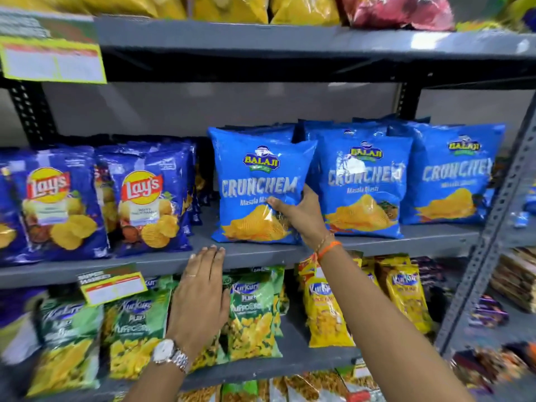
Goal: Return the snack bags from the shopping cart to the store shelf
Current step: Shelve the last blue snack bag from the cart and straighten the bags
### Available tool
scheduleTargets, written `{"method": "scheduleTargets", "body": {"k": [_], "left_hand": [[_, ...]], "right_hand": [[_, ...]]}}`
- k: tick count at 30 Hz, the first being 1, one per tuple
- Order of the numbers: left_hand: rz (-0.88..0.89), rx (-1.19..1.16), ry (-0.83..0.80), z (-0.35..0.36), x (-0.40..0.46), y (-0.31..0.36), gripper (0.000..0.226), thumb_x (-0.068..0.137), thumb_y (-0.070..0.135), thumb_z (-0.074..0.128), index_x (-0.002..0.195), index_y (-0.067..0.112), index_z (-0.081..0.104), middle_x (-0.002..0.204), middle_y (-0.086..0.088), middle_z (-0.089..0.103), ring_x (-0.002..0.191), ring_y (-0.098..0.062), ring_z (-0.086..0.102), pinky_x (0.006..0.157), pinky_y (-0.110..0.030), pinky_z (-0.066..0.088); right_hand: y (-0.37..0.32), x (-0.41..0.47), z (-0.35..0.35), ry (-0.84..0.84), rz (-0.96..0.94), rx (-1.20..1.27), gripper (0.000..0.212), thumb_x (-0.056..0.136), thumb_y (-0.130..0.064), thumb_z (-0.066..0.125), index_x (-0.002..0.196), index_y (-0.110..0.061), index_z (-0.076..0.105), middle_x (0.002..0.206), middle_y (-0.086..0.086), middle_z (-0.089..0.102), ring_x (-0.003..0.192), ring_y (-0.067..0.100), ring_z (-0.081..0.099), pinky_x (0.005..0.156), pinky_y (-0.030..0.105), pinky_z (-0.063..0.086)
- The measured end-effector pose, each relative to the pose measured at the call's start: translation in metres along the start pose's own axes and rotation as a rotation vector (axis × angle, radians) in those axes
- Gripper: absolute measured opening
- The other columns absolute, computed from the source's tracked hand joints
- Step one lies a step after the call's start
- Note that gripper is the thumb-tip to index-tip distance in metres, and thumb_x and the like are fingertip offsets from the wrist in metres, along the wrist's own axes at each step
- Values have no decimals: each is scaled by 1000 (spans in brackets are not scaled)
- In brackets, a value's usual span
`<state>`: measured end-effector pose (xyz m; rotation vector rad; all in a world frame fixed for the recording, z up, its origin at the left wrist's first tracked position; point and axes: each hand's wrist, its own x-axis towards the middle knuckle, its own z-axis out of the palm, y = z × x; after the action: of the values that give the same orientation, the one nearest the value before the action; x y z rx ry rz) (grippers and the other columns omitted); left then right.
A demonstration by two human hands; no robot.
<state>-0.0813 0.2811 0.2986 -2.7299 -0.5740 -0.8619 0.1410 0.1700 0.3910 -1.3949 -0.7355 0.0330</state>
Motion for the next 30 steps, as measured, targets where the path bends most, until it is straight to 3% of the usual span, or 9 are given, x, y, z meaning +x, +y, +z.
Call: {"method": "scheduleTargets", "body": {"k": [3,7,12,17,20,24,26,30], "left_hand": [[-3,7,18,7,-1,0,84,76,28,74,147,-1,41,146,-20,51,135,-37,47,118,-50,33],[-11,-8,21,15,-1,1,87,77,30,70,150,0,34,148,-20,48,138,-36,42,119,-49,27],[-17,-22,5,17,-1,0,87,77,30,70,151,2,34,150,-18,47,139,-35,41,120,-48,24],[-28,-38,-7,19,-1,-1,85,75,27,70,151,4,37,149,-16,48,140,-33,41,122,-47,21],[-32,-31,-15,20,-2,-1,86,75,28,70,151,5,37,149,-16,48,140,-33,41,122,-47,21],[-41,-37,-24,22,-1,-1,87,75,28,70,152,5,36,150,-15,48,141,-32,40,123,-47,20],[-46,-37,-30,23,-1,-1,88,75,29,69,152,6,36,150,-15,47,142,-32,39,123,-47,19],[-46,-36,-31,25,-2,-2,90,73,29,69,153,7,34,151,-14,45,142,-31,38,124,-47,18]], "right_hand": [[0,4,-3,-14,-24,-9,73,71,-18,91,132,-11,51,112,-13,70,95,-6,73,90,31,62],[-4,11,-3,-91,-153,-63,104,56,-22,98,140,-17,37,133,-4,62,125,14,64,100,32,57],[-4,21,3,-37,-239,-71,104,48,-18,102,134,-26,43,119,-25,68,111,-1,70,84,20,60],[-5,29,2,-101,-219,-49,107,54,-11,99,142,-15,39,135,0,64,122,15,67,93,38,62],[-8,33,1,-157,-190,-27,99,62,-9,95,143,-15,37,138,3,62,124,18,66,96,38,60],[-22,39,1,-91,-76,147,51,87,-20,79,130,-26,53,119,-21,71,108,-5,70,84,13,58],[-34,45,1,-47,-39,201,32,91,-25,75,119,-22,61,103,-26,75,94,-11,72,74,7,57],[-49,56,4,14,-26,236,34,90,-17,76,117,2,68,105,3,79,94,14,78,77,29,63]]}}
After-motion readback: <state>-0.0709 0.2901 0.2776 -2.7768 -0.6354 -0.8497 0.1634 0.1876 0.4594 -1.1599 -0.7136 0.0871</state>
